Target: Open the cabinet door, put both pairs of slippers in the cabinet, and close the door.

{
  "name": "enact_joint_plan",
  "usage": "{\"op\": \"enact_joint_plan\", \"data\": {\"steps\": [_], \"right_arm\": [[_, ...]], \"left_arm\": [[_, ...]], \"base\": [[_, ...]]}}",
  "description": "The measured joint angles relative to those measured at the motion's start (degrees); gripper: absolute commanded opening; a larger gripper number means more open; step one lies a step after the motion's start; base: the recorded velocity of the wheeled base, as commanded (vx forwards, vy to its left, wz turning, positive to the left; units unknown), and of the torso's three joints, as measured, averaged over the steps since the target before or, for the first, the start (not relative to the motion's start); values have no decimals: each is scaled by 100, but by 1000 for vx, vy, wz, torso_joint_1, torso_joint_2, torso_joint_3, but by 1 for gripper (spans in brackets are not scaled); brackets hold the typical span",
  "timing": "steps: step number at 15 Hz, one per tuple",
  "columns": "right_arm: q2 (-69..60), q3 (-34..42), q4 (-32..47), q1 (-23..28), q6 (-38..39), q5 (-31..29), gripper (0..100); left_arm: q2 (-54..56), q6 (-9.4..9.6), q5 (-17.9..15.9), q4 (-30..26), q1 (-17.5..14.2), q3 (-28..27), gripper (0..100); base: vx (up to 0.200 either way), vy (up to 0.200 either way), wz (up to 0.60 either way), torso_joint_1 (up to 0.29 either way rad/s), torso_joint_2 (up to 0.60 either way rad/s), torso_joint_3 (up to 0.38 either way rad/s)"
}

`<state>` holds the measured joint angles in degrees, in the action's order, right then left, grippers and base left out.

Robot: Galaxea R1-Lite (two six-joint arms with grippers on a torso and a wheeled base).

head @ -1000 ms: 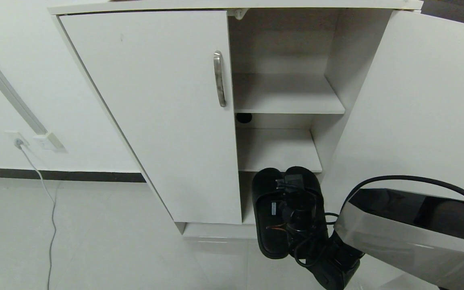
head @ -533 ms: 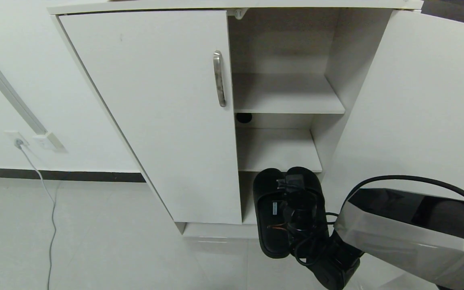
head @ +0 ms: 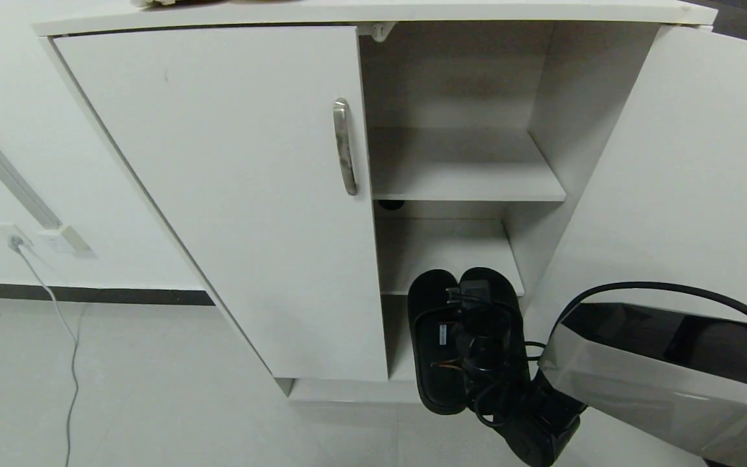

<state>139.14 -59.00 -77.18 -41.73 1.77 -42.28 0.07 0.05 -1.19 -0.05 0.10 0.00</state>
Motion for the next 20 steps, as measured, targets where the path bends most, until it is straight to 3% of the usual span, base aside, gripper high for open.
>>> {"op": "enact_joint_plan", "data": {"steps": [10,20], "right_arm": [[20,-127,108,229,-18,43,0],[355,-1547,1150,483,-133,218,0]], "left_arm": [[0,-12,16,2,0,0,0],[0,-21,33,5,0,0,0]], "base": [[0,0,0,0,0,0],[0,0,0,0,0,0]]}}
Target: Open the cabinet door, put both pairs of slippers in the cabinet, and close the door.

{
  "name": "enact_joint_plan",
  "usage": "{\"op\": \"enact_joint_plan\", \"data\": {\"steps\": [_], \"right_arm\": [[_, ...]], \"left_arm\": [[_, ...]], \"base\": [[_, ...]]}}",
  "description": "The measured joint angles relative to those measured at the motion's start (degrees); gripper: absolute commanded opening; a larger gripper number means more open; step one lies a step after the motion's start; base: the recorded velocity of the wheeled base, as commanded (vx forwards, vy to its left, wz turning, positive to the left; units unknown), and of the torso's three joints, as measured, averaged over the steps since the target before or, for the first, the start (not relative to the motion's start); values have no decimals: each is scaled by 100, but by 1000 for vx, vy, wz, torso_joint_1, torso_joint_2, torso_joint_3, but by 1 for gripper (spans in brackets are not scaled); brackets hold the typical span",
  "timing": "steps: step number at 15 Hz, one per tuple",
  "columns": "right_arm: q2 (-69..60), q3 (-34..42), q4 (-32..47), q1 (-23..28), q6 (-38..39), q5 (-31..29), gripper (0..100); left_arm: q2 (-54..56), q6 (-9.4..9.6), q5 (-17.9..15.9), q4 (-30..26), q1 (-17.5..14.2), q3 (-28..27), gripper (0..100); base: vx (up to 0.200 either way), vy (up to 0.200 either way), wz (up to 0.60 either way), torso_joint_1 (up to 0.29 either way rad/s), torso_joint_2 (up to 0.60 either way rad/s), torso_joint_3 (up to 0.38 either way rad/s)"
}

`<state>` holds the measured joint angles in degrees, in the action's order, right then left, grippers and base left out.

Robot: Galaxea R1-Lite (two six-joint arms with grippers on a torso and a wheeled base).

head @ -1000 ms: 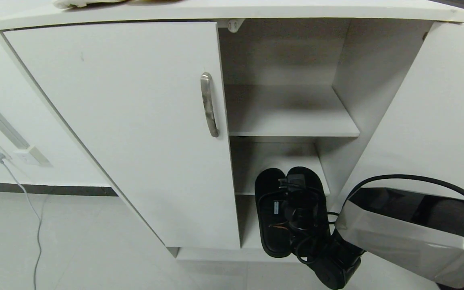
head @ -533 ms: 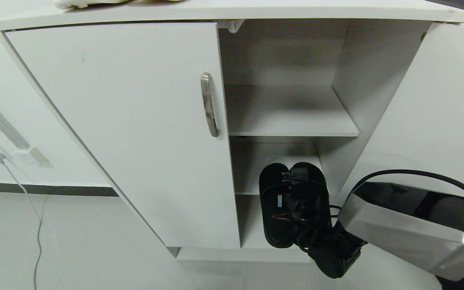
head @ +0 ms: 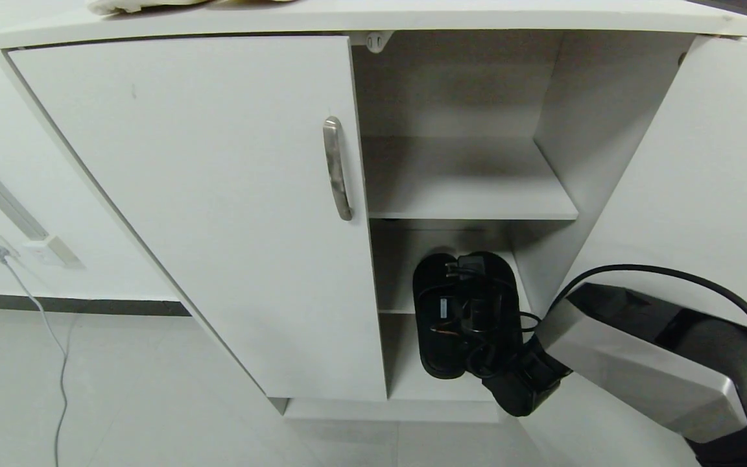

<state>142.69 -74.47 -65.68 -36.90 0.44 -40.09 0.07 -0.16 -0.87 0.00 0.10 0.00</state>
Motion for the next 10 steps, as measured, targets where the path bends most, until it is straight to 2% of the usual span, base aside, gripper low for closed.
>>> {"op": "enact_joint_plan", "data": {"steps": [4,10], "right_arm": [[260,-1193,809,72,0,154,0],[491,-2450,1798,243,7,321,0]], "left_arm": [[0,-9,-2,0,0,0,0],[0,-9,-2,0,0,0,0]], "base": [[0,0,0,0,0,0],[0,0,0,0,0,0]]}}
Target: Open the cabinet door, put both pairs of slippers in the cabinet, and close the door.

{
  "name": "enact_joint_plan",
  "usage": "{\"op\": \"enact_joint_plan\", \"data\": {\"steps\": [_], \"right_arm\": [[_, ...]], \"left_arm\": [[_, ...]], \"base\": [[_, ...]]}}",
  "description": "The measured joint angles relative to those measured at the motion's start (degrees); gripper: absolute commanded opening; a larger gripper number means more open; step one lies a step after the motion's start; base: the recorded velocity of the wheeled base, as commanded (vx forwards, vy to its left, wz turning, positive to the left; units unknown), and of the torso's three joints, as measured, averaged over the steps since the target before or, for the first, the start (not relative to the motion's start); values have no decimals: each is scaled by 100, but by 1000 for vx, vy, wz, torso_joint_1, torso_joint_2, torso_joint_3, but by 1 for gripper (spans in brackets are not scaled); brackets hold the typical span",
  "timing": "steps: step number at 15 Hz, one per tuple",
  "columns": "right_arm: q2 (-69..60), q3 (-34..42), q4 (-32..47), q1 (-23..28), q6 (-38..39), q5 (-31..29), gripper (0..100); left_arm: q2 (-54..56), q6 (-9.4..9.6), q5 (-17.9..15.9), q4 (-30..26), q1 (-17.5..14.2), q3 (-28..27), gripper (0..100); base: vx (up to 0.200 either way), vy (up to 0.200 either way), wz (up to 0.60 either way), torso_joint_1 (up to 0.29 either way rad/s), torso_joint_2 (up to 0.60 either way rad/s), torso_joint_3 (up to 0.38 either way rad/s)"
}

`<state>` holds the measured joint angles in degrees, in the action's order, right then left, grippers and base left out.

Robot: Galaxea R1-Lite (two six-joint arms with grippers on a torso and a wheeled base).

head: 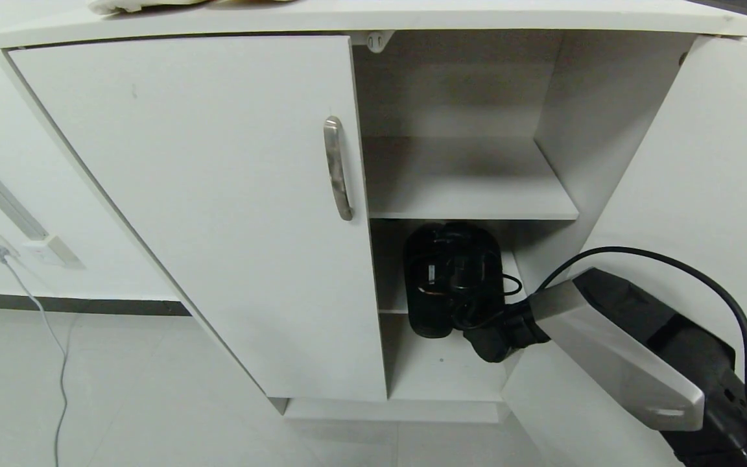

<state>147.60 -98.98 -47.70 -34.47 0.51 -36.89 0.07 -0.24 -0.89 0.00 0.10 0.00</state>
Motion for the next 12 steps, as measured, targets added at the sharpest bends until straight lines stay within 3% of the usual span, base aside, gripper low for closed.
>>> {"op": "enact_joint_plan", "data": {"steps": [4,9,10,12], "right_arm": [[240,-662,372,127,2,5,0],[408,-824,413,187,2,16,0],[430,-830,418,188,2,16,100],[472,-861,421,190,4,16,100]], "left_arm": [[0,0,0,0,0,0,0],[0,0,0,0,0,0,0],[0,2,0,0,0,0,0],[0,0,2,0,0,0,0]], "base": [[0,0,0,0,0,0],[0,0,0,0,0,0],[0,0,0,0,0,0],[0,0,0,0,0,0]]}}
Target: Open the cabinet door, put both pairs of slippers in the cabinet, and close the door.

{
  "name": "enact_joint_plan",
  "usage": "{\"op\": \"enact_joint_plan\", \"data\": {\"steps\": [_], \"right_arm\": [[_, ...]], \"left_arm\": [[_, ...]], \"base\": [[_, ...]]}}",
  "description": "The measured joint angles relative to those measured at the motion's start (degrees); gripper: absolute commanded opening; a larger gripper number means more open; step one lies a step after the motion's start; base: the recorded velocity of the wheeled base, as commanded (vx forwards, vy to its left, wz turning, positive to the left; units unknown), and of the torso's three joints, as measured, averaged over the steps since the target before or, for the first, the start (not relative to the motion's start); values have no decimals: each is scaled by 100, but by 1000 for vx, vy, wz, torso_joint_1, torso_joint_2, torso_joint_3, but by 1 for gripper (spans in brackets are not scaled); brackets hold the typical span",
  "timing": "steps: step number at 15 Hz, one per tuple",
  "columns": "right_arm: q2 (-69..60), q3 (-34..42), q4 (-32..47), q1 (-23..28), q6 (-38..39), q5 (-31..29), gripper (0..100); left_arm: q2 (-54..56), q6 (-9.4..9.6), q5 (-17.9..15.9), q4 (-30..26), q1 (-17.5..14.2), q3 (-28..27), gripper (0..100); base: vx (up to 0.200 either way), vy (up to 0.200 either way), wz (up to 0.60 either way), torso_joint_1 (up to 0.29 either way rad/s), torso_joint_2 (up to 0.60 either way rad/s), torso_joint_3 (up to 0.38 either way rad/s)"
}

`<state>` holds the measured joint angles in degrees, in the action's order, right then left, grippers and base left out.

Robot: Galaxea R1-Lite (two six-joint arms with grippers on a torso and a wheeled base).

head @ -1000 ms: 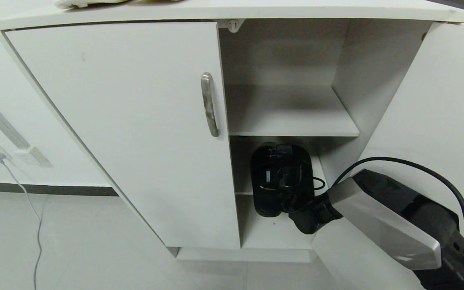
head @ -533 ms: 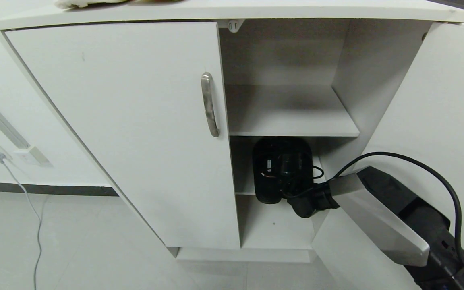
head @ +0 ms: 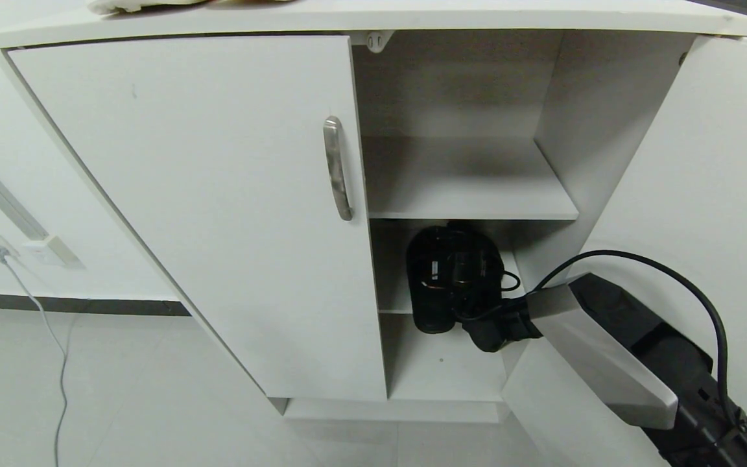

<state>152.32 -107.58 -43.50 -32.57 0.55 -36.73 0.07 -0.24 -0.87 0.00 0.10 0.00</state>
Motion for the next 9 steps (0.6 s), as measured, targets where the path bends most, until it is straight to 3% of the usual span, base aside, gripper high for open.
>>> {"op": "enact_joint_plan", "data": {"steps": [4,9], "right_arm": [[-39,229,-87,-13,21,-7,100],[-581,1517,-678,-122,27,-11,100]], "left_arm": [[0,0,2,0,0,0,0],[0,0,-2,0,0,0,0]], "base": [[0,0,0,0,0,0],[0,0,0,0,0,0]]}}
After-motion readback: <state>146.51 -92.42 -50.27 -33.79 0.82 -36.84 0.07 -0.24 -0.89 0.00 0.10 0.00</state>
